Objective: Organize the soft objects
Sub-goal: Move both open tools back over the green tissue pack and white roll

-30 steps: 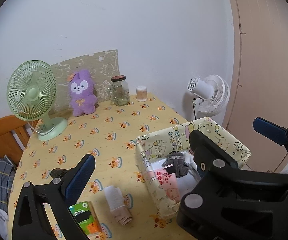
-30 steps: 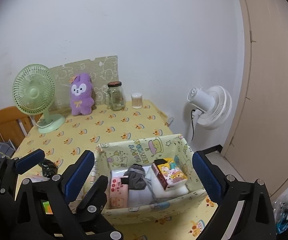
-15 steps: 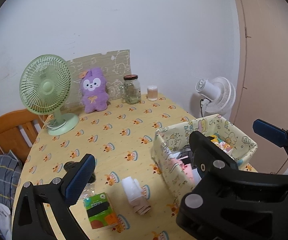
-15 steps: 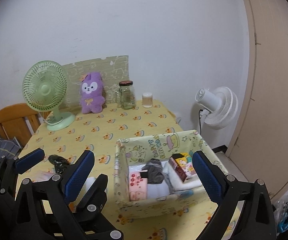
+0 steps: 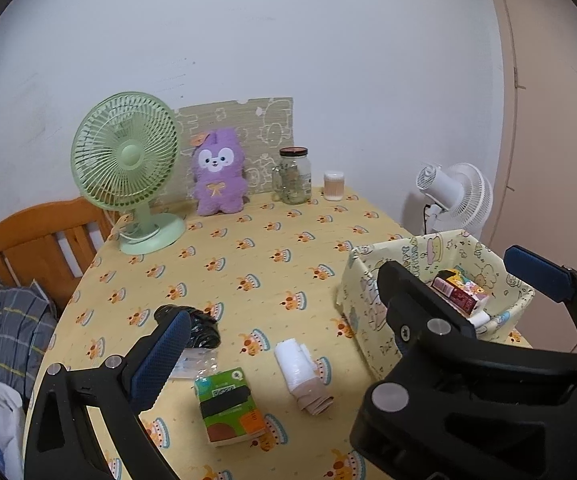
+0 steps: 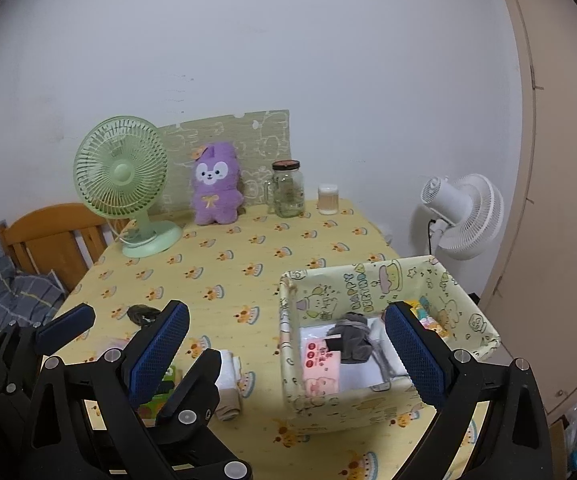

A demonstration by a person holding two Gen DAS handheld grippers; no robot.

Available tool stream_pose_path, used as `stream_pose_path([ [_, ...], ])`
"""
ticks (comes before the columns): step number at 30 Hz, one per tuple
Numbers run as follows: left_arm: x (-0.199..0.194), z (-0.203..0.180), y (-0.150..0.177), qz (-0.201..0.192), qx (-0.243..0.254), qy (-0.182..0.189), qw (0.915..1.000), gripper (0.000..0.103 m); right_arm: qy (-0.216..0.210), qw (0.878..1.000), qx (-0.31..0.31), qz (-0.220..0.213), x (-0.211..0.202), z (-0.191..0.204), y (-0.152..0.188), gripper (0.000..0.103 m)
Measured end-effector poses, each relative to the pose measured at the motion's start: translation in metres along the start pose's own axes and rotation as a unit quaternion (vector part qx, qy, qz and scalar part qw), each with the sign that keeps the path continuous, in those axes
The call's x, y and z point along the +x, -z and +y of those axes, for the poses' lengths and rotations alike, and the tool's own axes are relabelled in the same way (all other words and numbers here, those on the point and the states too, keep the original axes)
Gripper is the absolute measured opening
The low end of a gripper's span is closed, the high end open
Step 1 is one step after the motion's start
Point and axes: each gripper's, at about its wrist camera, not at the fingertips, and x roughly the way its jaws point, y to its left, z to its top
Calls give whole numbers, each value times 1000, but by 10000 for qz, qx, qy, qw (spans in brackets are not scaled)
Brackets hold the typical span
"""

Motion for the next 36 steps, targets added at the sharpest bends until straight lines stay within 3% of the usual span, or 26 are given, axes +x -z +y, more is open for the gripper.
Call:
stream_pose_path([
  [13,-1,19,20,32,-161,-412,9990,103,-282,9995,-127,37,8,19,15,100],
  [28,10,42,53,328,-385,-403,9979,103,-415,9981,-444,71,20,45,42,99],
  [36,17,56,66,435,-479,-440,9969,102,-593,9968,-511,177,28,59,53,94],
])
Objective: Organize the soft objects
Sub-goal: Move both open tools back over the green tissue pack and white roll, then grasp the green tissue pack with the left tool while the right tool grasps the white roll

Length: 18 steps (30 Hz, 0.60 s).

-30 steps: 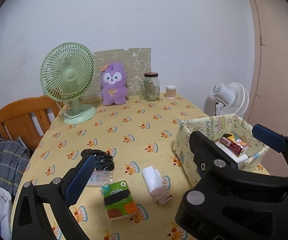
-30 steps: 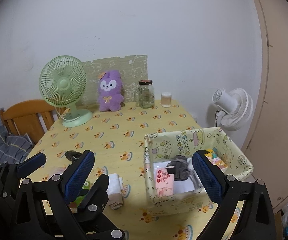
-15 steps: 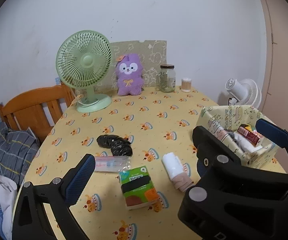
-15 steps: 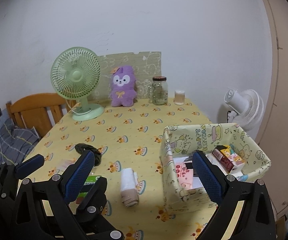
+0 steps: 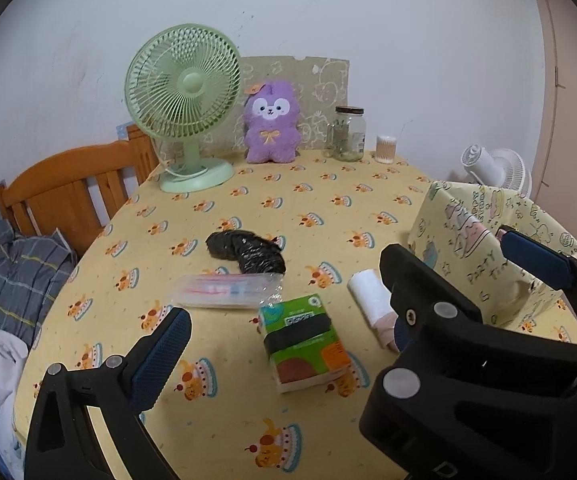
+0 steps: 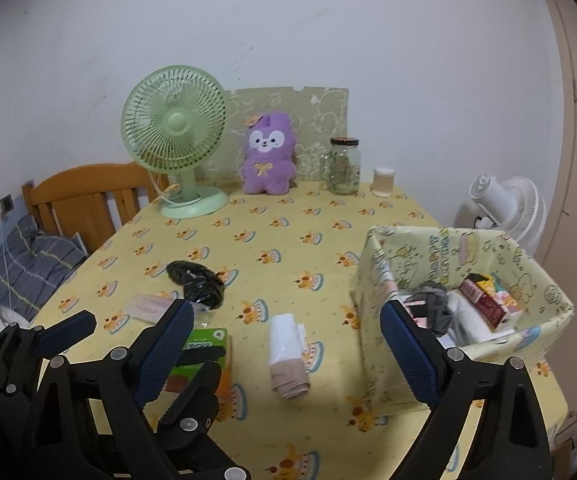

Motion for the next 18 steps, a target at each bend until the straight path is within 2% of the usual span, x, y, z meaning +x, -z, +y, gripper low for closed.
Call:
stream_pose_path([
  [12,32,9,13,420,-176,140,9989,90,-132,9991,-151,375,29,10,12,78],
  [18,39,2,14,546,-146,409,9976,86,-182,9981,-10,595,41,4,17,76],
])
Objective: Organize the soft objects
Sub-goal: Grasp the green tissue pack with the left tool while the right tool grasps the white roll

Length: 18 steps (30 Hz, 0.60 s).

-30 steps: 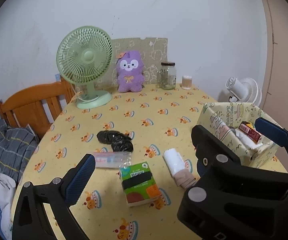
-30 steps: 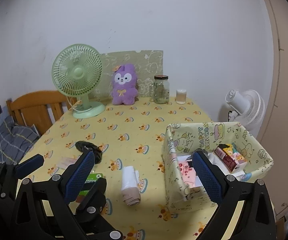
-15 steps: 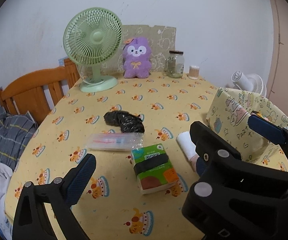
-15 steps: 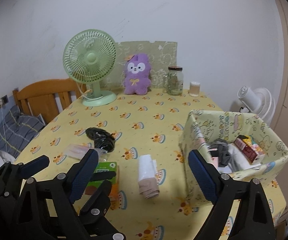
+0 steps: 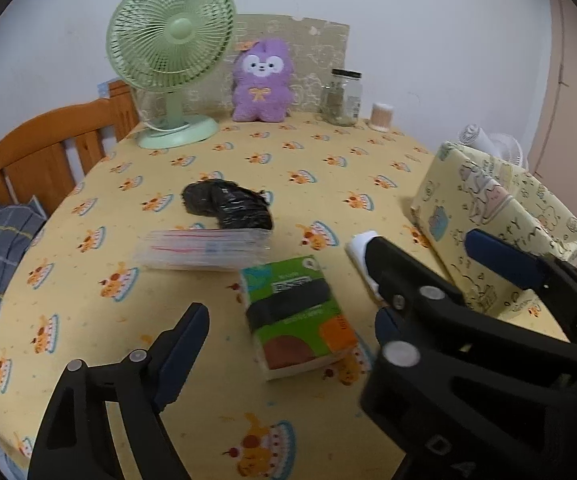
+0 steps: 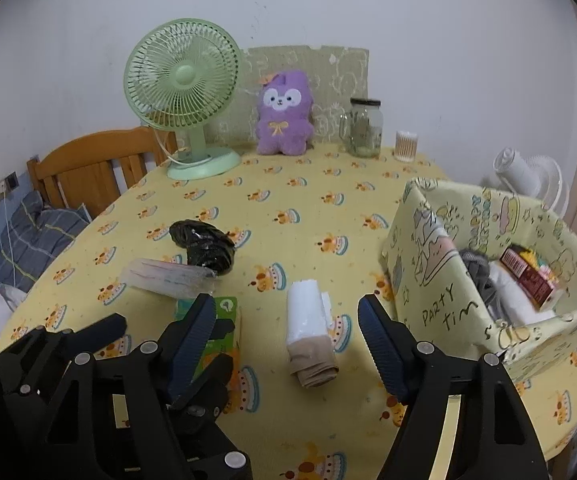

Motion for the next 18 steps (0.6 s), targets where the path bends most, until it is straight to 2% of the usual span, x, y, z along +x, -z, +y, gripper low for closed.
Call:
stream_pose_path([
  [7,15,-8,4,192,42,79,9998,84,117,9994,40,324,13,-10,7,74],
  [9,17,-9,5,234,30,40,9997,78,124,9988,90,462,17,-13,9,74],
  [11,20,-10,6,247,33,22,9997,77,110,9985,169,515,20,-16,11,74],
  [15,25,-9,8,284,57,-150,9995,62,93,9976,221,642,27,-17,15,74],
  [18,27,-7,8,282,50,-213,9994,61,4,9971,259,719,31,-15,17,74],
])
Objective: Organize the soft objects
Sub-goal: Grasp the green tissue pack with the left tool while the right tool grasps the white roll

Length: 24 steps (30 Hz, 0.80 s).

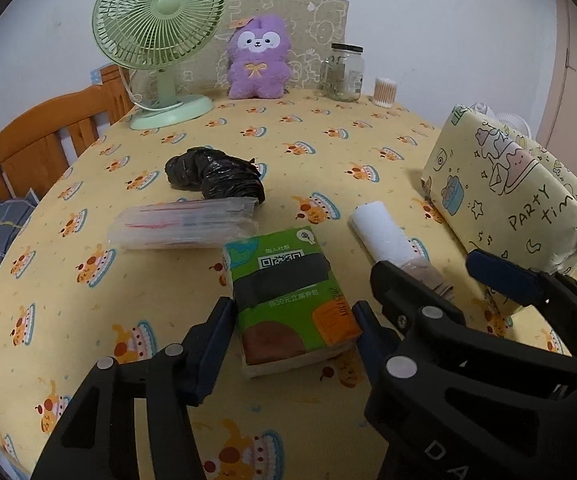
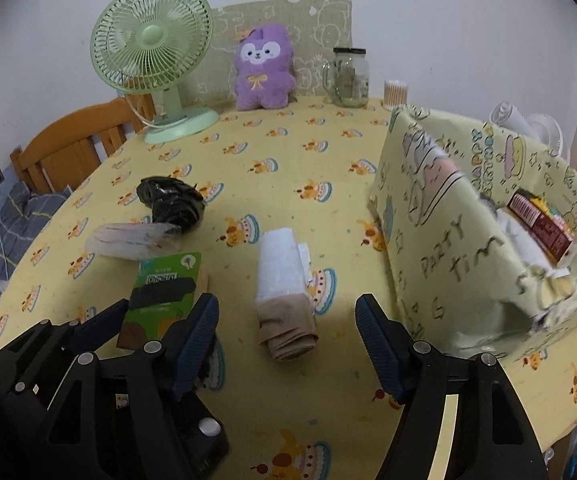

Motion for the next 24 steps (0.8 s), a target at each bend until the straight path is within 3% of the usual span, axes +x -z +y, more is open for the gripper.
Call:
stream_pose_path([
  [11,4,6,-1,-22,55,-238,9997,61,55,10000,-36,26,10,8,-2,72],
  [16,6,8,1,0,-5,-228,9997,62,27,9999,-32,146,17,10,-1,57],
  [18,5,7,1,-6,-7,-240,9997,60,-43,9998,-14,198,19,9,-1,43],
  [24,4,5,2,-6,-80,-287,9996,58,-135,9997,-7,221,19,5,-1,24],
])
